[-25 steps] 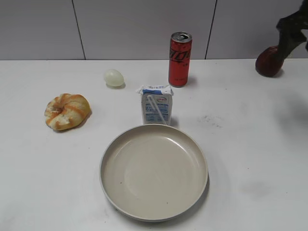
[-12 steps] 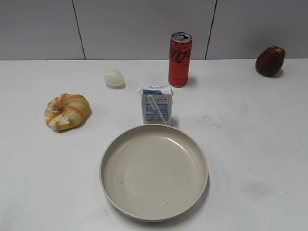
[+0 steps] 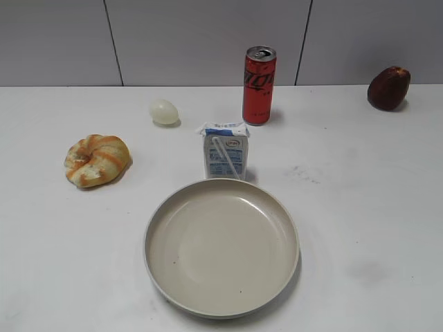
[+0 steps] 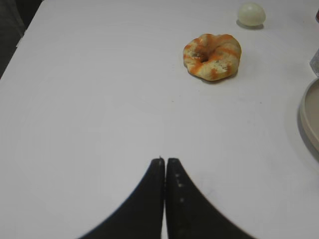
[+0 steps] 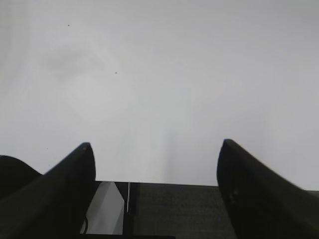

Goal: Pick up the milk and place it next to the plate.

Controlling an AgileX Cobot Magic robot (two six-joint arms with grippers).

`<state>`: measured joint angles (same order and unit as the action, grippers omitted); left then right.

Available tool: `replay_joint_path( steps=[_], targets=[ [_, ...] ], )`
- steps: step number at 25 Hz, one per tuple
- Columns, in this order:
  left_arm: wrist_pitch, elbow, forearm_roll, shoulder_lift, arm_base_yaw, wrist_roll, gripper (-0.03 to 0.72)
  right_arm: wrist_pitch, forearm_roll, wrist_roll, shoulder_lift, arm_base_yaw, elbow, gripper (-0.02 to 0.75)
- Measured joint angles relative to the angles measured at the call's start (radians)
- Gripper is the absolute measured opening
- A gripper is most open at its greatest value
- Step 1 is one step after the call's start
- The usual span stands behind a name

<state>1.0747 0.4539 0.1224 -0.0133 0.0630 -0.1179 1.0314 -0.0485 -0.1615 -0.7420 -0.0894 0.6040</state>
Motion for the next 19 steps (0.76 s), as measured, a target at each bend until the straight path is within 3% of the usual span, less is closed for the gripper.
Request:
replay_joint_path(
  steps=[6,19],
  targets=[
    [0.0,0.0,0.0,0.0,0.0,0.0,0.007,-0.009,-0.025,0.0,0.315,0.0,-0.152,0.573],
    [0.0,0.0,0.0,0.0,0.0,0.0,0.007,-0.078,-0.041,0.0,0.741,0.0,-0.183,0.572]
  ],
)
